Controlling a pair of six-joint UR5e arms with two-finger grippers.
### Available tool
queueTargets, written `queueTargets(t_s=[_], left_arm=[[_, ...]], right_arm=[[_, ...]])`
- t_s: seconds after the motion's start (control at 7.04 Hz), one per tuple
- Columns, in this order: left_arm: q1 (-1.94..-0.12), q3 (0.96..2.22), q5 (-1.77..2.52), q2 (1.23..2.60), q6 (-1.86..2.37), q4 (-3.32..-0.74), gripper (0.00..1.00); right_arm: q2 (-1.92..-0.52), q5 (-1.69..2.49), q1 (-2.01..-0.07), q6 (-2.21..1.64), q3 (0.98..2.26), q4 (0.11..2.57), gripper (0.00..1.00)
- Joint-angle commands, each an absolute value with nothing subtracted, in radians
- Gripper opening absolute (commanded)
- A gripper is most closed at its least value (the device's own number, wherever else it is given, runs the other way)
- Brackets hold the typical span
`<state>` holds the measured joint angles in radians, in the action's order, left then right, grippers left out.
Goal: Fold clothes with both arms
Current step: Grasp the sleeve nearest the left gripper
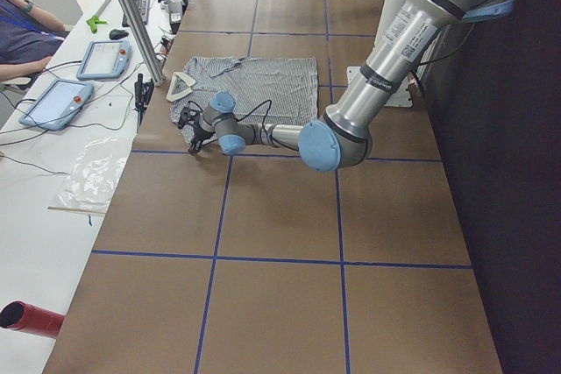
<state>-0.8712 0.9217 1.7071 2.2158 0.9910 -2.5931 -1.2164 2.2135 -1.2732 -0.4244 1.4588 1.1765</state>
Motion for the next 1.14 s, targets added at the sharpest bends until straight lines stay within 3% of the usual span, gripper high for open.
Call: queueTargets(t_s=[0.0, 0.28, 0.57, 0.85, 0.99], left_arm=[[-0.871, 0.93, 1.706, 2.215, 0.989, -2.599, 0.0], [-0.871, 1.036, 1.712, 2.224, 1.005, -2.515, 0.0], [-0.87, 1.161, 1.706, 2.305, 1.049, -2.212, 0.0], [-0.783, 1.108, 1.65, 2.428, 1.146, -2.123, 0.0], [-0.749, 1.007, 1.638, 2.51, 1.19, -2.122, 0.0]], right_arm=[[-1.215, 2.214, -1.273, -0.426, 1.459, 1.177, 1.0], [-1.216, 2.214, -1.273, -0.428, 1.459, 1.177, 1.0], [-1.216, 2.214, -1.273, -0.428, 1.459, 1.177, 1.0], [-1.218, 2.212, -1.273, -0.43, 1.459, 1.177, 1.0], [-1.218, 2.212, -1.273, -0.43, 1.457, 1.178, 1.0]])
